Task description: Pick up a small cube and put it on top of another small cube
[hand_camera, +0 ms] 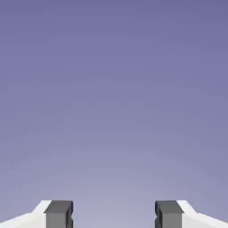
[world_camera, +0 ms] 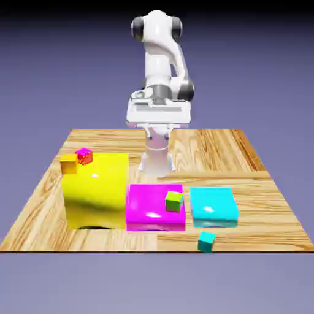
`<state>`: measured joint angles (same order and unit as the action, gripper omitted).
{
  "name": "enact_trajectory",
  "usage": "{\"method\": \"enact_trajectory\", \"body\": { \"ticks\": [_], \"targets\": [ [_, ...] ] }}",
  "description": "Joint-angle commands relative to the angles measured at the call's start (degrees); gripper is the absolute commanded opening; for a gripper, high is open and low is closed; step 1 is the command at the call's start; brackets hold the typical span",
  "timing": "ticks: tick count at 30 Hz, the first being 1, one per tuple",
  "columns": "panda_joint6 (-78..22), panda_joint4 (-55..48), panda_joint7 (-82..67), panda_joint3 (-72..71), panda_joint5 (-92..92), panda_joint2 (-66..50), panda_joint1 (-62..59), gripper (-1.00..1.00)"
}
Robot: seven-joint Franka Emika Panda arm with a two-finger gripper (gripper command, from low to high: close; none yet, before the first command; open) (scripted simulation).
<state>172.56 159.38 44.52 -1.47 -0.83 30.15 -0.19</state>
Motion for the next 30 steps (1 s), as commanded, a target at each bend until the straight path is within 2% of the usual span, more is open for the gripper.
{"method": "enact_trajectory", "body": {
  "ticks": [1, 30],
  "targets": [
    [-1.2, -1.3, 1.7, -1.2, -0.7, -2.1, -0.7, 0.0],
    [-36.1, -40.3, 51.4, -36.6, -20.7, -62.3, -21.9, 0.0]
  ]
}}
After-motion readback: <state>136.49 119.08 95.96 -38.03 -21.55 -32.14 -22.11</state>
